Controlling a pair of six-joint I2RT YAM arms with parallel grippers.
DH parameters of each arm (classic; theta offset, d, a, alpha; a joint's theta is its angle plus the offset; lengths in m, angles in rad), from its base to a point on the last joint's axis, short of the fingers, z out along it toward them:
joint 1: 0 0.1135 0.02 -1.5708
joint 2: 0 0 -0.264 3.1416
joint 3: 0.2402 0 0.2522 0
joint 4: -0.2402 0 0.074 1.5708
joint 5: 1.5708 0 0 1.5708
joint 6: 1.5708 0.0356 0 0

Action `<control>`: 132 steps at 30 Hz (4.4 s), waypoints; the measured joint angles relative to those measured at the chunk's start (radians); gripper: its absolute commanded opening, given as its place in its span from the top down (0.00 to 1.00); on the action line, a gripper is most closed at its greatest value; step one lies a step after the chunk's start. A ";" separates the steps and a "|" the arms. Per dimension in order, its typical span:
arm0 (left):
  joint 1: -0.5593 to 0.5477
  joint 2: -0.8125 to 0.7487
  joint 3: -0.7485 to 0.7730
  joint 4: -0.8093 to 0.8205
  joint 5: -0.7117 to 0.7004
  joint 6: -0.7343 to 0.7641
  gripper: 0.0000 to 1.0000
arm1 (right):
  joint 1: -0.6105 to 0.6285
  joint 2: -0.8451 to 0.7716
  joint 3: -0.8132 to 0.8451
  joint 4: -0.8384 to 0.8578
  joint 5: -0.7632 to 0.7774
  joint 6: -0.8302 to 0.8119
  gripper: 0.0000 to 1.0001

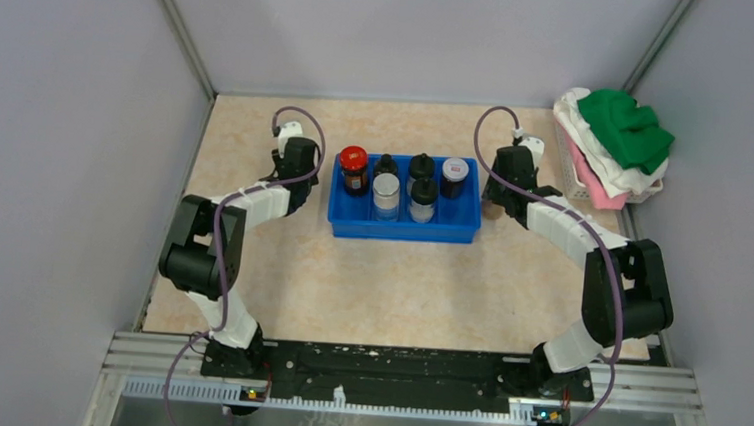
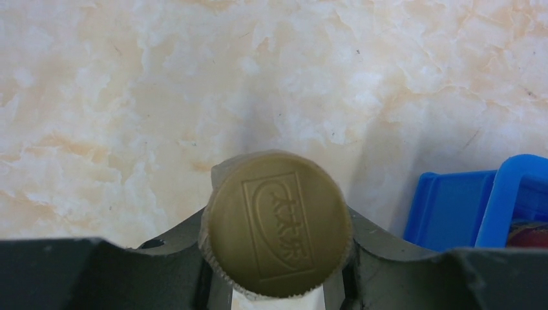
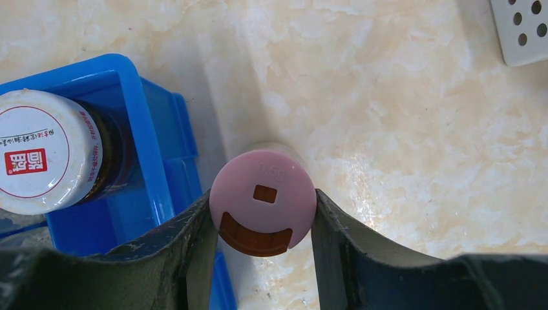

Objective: Organize the condiment bottles
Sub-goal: Pick up the bottle from the center of the board, then place the bottle in the storage box.

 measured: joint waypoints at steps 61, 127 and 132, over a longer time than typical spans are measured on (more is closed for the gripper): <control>-0.245 -0.322 0.641 -0.732 0.328 0.181 0.96 | 0.231 -0.064 0.938 -0.829 -0.156 -0.185 1.00; -0.281 -0.283 0.303 -0.569 0.286 0.216 0.97 | 0.204 -0.098 0.482 -0.545 -0.072 -0.144 1.00; -0.281 -0.284 0.264 -0.550 0.280 0.200 0.97 | 0.204 -0.098 0.443 -0.510 -0.080 -0.142 1.00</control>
